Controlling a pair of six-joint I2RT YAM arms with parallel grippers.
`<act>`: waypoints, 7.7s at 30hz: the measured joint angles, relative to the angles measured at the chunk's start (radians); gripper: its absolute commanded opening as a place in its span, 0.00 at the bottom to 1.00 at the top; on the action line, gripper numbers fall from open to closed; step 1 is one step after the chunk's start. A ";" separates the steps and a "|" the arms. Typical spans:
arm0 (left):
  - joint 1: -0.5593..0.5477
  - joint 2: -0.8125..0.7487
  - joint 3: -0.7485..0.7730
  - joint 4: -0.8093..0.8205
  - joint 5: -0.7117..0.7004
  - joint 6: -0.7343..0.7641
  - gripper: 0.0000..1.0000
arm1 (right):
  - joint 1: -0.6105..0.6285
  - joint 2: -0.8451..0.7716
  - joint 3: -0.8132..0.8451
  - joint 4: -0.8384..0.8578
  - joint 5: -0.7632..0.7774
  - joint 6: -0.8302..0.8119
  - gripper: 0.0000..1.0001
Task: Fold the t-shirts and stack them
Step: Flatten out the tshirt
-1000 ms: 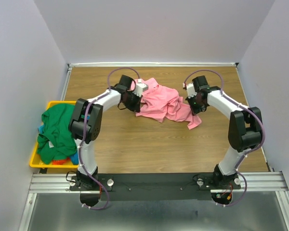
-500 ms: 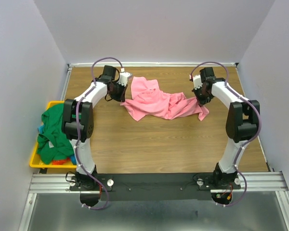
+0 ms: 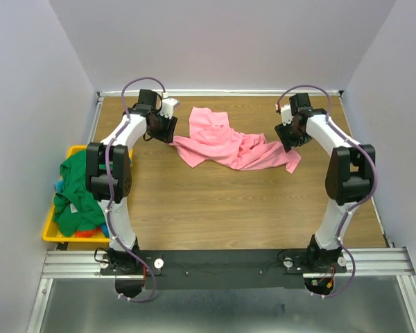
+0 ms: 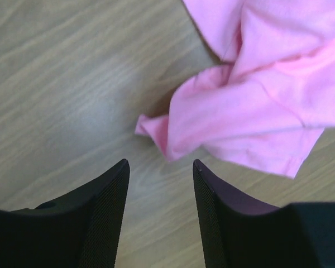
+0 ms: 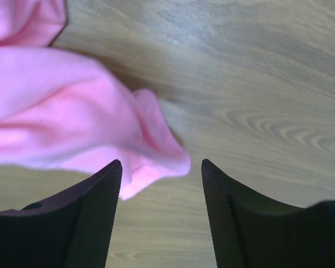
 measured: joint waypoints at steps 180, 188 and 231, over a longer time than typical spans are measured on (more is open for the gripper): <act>-0.014 -0.058 -0.129 -0.157 0.103 0.410 0.56 | -0.193 -0.127 -0.342 -0.050 -0.104 -0.498 0.01; -0.028 -0.072 -0.183 -0.136 0.107 0.518 0.58 | -0.193 -0.128 -0.342 -0.050 -0.104 -0.482 0.01; -0.055 0.023 -0.034 -0.457 0.129 1.374 0.57 | -0.193 -0.109 -0.320 -0.084 -0.097 -0.453 0.01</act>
